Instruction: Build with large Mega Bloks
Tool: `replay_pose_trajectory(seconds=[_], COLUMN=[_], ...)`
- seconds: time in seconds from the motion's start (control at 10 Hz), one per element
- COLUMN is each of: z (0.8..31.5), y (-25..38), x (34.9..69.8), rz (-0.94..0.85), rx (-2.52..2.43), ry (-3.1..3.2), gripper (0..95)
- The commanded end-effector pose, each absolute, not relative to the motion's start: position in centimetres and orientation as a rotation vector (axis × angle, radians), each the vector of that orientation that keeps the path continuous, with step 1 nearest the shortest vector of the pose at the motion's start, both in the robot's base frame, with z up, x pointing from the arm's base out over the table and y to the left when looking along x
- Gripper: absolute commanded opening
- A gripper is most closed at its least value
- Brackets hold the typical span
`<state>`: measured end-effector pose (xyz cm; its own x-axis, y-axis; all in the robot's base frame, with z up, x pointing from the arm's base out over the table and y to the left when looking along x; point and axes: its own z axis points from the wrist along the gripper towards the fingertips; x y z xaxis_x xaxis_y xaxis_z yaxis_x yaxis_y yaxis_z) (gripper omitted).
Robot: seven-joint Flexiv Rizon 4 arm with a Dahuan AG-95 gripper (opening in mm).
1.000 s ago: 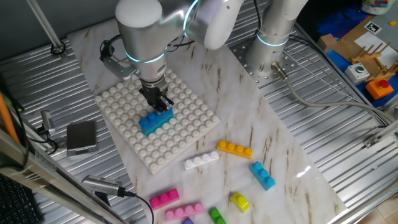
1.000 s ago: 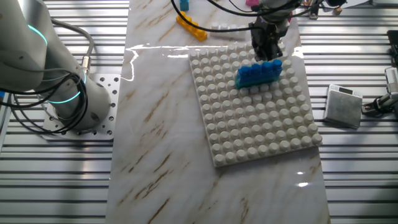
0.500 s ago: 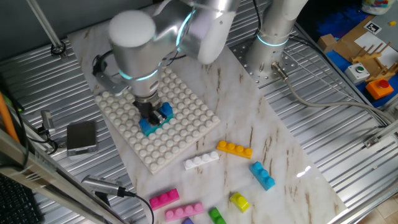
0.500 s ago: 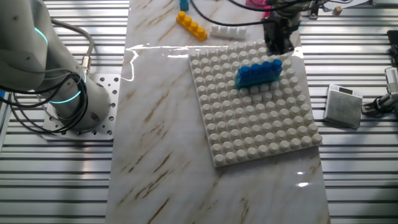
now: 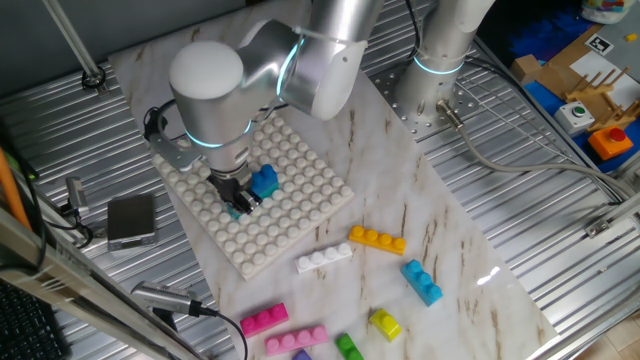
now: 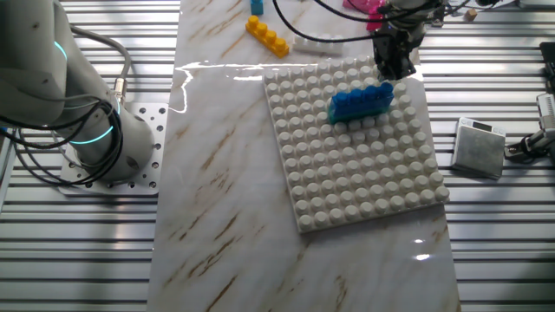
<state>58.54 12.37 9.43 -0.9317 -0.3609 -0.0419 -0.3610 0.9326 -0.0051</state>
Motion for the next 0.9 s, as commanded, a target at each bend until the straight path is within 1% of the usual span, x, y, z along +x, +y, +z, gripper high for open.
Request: replay_pose_trajectory(seconds=[0.1, 0.4, 0.9], z=[9.3, 8.8, 9.3], y=[12.1, 11.5, 10.6], x=[58.5, 58.8, 59.2], rz=[-0.008, -0.039, -0.046], rx=[-0.579, -0.604, -0.624], ry=[3.042, 3.029, 3.027], gripper=[0.0, 0.0, 0.0])
